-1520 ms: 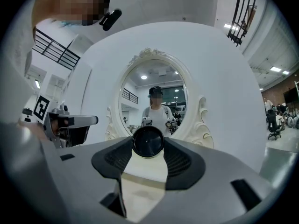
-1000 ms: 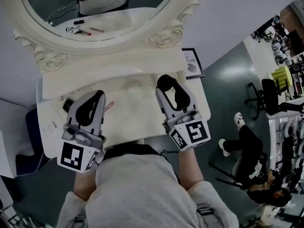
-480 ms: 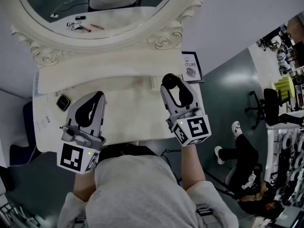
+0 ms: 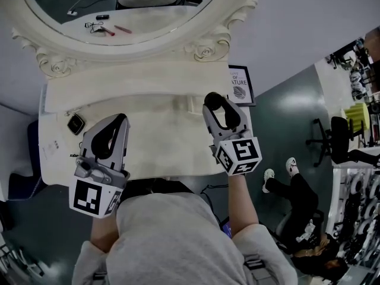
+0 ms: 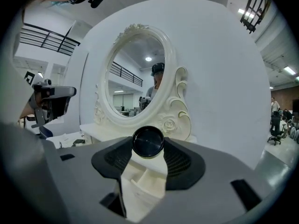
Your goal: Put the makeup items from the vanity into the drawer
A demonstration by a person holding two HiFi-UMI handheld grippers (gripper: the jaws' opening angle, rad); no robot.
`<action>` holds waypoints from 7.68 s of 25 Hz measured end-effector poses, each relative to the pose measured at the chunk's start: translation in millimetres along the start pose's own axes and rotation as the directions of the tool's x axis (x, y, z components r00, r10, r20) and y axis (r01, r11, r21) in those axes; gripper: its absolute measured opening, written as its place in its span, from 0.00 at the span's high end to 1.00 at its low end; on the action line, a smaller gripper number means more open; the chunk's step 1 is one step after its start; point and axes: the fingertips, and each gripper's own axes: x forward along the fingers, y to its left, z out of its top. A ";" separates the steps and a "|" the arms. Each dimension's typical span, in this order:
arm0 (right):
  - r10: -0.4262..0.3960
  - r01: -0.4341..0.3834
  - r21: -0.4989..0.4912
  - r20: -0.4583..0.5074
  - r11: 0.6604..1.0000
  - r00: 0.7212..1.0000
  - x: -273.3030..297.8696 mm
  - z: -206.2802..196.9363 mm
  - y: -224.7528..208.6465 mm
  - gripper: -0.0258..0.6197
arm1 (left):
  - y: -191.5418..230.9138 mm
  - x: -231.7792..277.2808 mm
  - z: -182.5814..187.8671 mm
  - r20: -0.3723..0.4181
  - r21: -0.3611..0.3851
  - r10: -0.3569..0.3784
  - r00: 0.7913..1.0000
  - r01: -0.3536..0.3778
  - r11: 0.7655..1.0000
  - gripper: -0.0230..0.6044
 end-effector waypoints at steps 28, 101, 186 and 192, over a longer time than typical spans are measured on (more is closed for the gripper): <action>0.136 -0.097 0.098 -0.565 0.990 0.814 43.5 -111.5 -28.6 0.61 | 18.5 -3.8 -7.4 -0.028 0.004 0.063 0.998 -0.063 0.998 0.94; 0.078 -0.015 0.114 -0.579 0.993 0.811 42.7 -99.8 -23.7 0.92 | 26.1 -33.5 -2.1 -0.045 0.046 0.113 0.993 -0.111 0.993 0.94; 0.073 -0.092 0.035 0.371 0.995 0.926 -149.9 119.9 256.3 0.92 | 19.0 -172.2 61.2 0.091 0.083 -0.154 0.984 0.147 0.986 0.94; 0.068 -0.089 0.039 0.374 0.995 0.925 -151.5 119.4 261.2 0.92 | 18.6 -174.9 60.4 0.097 0.080 -0.167 0.981 0.160 0.984 0.94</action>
